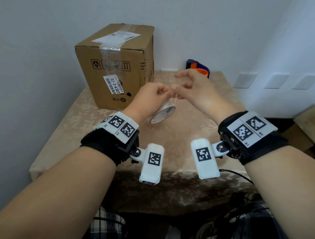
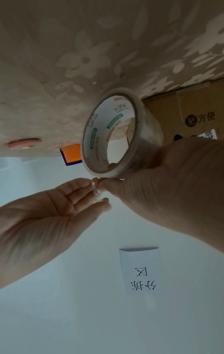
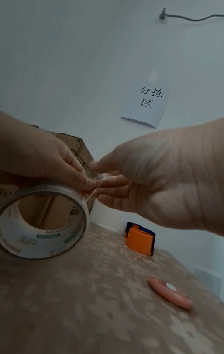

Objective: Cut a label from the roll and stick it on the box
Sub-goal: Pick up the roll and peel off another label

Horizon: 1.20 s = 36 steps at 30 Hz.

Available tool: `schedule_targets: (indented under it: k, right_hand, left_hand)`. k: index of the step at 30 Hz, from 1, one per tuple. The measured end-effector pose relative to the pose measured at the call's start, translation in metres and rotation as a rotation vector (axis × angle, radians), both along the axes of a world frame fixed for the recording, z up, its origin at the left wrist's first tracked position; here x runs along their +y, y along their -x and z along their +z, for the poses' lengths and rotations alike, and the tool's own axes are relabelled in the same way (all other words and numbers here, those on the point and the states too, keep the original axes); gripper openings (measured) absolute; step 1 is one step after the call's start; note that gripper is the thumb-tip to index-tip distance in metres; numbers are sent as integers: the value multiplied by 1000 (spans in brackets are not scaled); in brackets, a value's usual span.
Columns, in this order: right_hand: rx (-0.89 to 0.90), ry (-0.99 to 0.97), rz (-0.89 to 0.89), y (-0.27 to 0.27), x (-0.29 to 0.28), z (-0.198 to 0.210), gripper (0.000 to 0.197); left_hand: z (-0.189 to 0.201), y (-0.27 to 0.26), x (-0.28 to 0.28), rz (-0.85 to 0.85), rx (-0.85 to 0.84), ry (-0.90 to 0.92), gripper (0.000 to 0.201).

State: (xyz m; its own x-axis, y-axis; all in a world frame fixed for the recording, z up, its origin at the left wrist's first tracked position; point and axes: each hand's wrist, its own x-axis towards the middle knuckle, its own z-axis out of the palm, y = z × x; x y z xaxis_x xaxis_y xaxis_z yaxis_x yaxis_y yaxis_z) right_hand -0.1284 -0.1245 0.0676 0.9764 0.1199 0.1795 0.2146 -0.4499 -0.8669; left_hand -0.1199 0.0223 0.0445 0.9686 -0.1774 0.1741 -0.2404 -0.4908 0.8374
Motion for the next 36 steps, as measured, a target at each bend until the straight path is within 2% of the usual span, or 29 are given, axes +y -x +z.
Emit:
schedule_targets:
  k: [2, 5, 6, 8, 10, 13, 16, 21, 25, 30, 33, 36]
  right_hand:
    - [-26, 13, -6, 0, 1, -2, 35]
    - [-47, -10, -70, -6, 1, -4, 17]
    - [-41, -58, -84, -7, 0, -5, 14]
    - [-35, -152, -125, -10, 0, -7, 21]
    - [-47, -211, -169, -12, 1, -7, 26]
    - [-76, -218, -199, -12, 2, -7, 25]
    - [-59, -165, -171, -12, 3, -8, 9]
    - [17, -236, -39, -8, 4, -5, 20]
    - [-32, -95, -28, -3, 10, -3, 28]
    - [-125, 57, -95, -4, 12, -2, 20]
    - [-132, 50, -130, -8, 10, -3, 15]
    - [-133, -19, -195, -12, 5, -3, 15]
  left_hand:
    - [0, -1, 0, 24, -17, -17, 23]
    - [0, -2, 0, 36, -34, -13, 10]
    - [1, -2, 0, 19, -32, 2, 10]
    - [1, -1, -1, -21, -17, 26, 26]
    - [1, -1, -3, -45, -9, 54, 33]
    - [0, -2, -3, -31, -17, 85, 26]
    - [1, -3, -1, -5, -33, 97, 6]
    - [-2, -4, 1, 63, -67, 88, 8]
    - [-2, -6, 2, 87, -73, 106, 9]
    - [-1, -3, -1, 96, -93, 135, 12]
    - [0, -3, -2, 46, -82, 172, 6]
    - [0, 1, -2, -78, -41, 224, 15]
